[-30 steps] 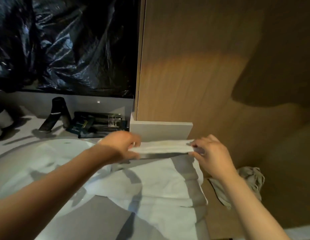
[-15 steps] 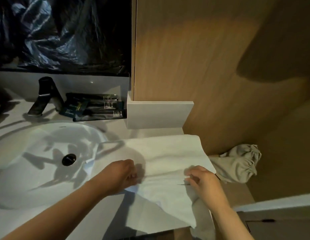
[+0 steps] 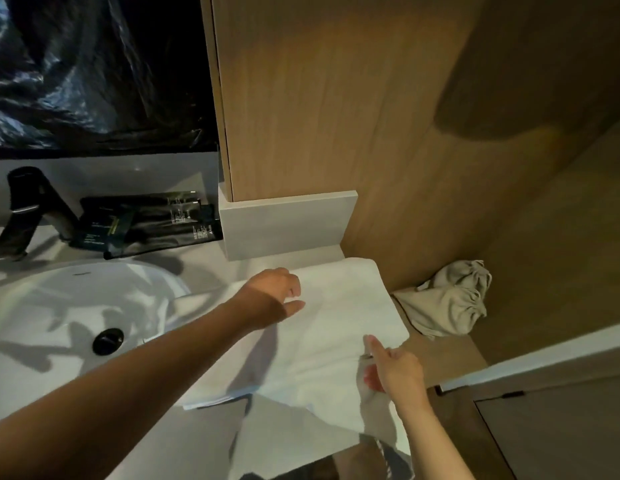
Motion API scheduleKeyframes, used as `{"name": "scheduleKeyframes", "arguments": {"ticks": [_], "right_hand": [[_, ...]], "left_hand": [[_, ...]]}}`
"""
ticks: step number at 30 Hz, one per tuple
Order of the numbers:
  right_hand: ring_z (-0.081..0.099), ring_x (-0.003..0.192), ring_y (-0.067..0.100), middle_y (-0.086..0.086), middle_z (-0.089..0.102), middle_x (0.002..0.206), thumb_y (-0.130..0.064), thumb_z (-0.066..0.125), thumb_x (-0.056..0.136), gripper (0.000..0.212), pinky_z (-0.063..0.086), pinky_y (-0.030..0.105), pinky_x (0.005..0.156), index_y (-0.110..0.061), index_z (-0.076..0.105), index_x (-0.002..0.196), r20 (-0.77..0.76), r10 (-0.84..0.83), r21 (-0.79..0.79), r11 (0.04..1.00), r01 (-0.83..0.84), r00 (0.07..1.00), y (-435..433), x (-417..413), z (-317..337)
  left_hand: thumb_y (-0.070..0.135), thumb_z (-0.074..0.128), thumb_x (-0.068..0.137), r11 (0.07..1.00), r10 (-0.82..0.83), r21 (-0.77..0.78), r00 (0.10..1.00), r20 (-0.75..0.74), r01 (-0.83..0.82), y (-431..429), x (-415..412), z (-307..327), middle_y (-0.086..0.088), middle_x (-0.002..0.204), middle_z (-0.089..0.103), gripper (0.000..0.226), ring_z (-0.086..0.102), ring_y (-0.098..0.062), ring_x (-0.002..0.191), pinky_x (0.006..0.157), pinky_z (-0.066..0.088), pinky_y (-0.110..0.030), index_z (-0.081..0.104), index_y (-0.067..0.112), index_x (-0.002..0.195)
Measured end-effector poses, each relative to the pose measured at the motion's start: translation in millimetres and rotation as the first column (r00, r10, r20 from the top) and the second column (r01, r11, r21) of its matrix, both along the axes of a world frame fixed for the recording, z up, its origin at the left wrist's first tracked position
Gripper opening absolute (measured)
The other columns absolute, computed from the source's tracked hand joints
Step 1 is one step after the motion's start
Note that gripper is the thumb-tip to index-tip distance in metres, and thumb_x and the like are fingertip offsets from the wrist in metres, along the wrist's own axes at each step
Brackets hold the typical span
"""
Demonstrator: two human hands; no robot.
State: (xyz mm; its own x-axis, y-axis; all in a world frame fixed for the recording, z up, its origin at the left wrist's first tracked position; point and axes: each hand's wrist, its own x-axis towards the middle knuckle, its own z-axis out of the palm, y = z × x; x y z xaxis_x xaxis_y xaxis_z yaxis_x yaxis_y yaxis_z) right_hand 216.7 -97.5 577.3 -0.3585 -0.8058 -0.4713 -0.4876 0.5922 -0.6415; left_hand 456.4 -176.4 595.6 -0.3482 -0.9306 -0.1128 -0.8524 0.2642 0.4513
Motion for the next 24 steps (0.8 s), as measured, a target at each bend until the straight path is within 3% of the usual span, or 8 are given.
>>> {"name": "scheduleKeyframes", "arguments": {"ticks": [2, 6, 10, 14, 17, 21, 24], "right_hand": [[0.046, 0.044, 0.002, -0.008, 0.048, 0.048, -0.044, 0.054, 0.096, 0.049, 0.034, 0.012, 0.039, -0.017, 0.050, 0.055, 0.033, -0.087, 0.013, 0.996, 0.086, 0.996, -2.0, 2.3, -3.1], [0.054, 0.046, 0.006, -0.003, 0.056, 0.049, -0.042, 0.054, 0.097, 0.053, 0.036, 0.012, 0.048, -0.012, 0.055, 0.053, 0.047, -0.173, 0.001, 0.985, 0.173, 0.984, 0.6, 12.6, -14.3], [0.065, 0.066, 0.019, 0.006, 0.068, 0.065, -0.044, 0.059, 0.094, 0.046, 0.053, 0.035, 0.072, -0.008, 0.063, 0.065, 0.075, -0.267, -0.055, 0.961, 0.271, 0.961, 5.4, 19.9, -23.6], [0.062, 0.067, 0.018, 0.004, 0.065, 0.067, -0.044, 0.060, 0.092, 0.044, 0.050, 0.033, 0.067, -0.006, 0.063, 0.069, 0.070, -0.295, -0.108, 0.947, 0.302, 0.953, 7.8, 24.6, -29.3], [0.053, 0.059, 0.014, 0.001, 0.053, 0.057, -0.039, 0.063, 0.092, 0.046, 0.041, 0.025, 0.057, -0.010, 0.049, 0.059, 0.136, -0.327, -0.102, 0.934, 0.342, 0.935, 6.1, 27.7, -32.4], [0.054, 0.068, 0.018, 0.009, 0.056, 0.068, -0.037, 0.065, 0.091, 0.040, 0.043, 0.029, 0.063, -0.005, 0.053, 0.069, 0.262, -0.387, -0.037, 0.911, 0.410, 0.884, 2.2, 31.6, -36.4], [0.054, 0.070, 0.023, 0.014, 0.057, 0.072, -0.033, 0.065, 0.091, 0.037, 0.044, 0.032, 0.069, -0.004, 0.054, 0.072, 0.320, -0.388, -0.046, 0.905, 0.423, 0.864, -8.5, 40.7, -35.5]], "left_hand": [[0.040, 0.060, 0.091, 0.999, -0.039, 0.007, 0.999, 0.017, 0.039, -22.9, -13.4, -3.4, -0.004, 0.116, 0.058, 0.034, 0.054, -0.021, 0.108, 0.092, 0.039, -0.026, 0.061, 0.016, 0.114], [0.041, 0.058, 0.092, 0.995, -0.097, 0.018, 0.993, 0.065, 0.096, -60.9, -37.5, -5.0, -0.008, 0.129, 0.055, 0.046, 0.053, -0.024, 0.115, 0.101, 0.041, -0.032, 0.055, 0.013, 0.128], [0.043, 0.053, 0.094, 0.988, -0.125, 0.110, 0.983, 0.133, 0.111, -77.6, -54.5, -15.8, -0.011, 0.137, 0.048, 0.053, 0.049, -0.027, 0.123, 0.106, 0.039, -0.037, 0.046, 0.013, 0.138], [0.048, 0.054, 0.093, 0.981, -0.123, 0.169, 0.983, 0.136, 0.099, -85.3, -56.4, -28.8, -0.011, 0.140, 0.047, 0.059, 0.048, -0.027, 0.125, 0.106, 0.038, -0.037, 0.040, 0.014, 0.141], [0.055, 0.057, 0.089, 0.979, -0.116, 0.184, 0.978, 0.176, 0.083, -91.5, -52.0, -35.7, -0.013, 0.133, 0.049, 0.064, 0.050, -0.028, 0.120, 0.102, 0.040, -0.036, 0.046, 0.011, 0.133], [0.058, 0.061, 0.084, 0.990, -0.100, 0.119, 0.978, 0.186, 0.078, -97.8, -46.5, -39.8, -0.012, 0.128, 0.054, 0.066, 0.052, -0.029, 0.117, 0.095, 0.041, -0.035, 0.049, 0.008, 0.125], [0.055, 0.064, 0.084, 0.993, -0.043, 0.112, 0.991, 0.123, 0.030, -101.8, -40.1, -36.4, -0.012, 0.135, 0.052, 0.070, 0.048, -0.029, 0.125, 0.101, 0.039, -0.036, 0.046, 0.008, 0.133]]}}
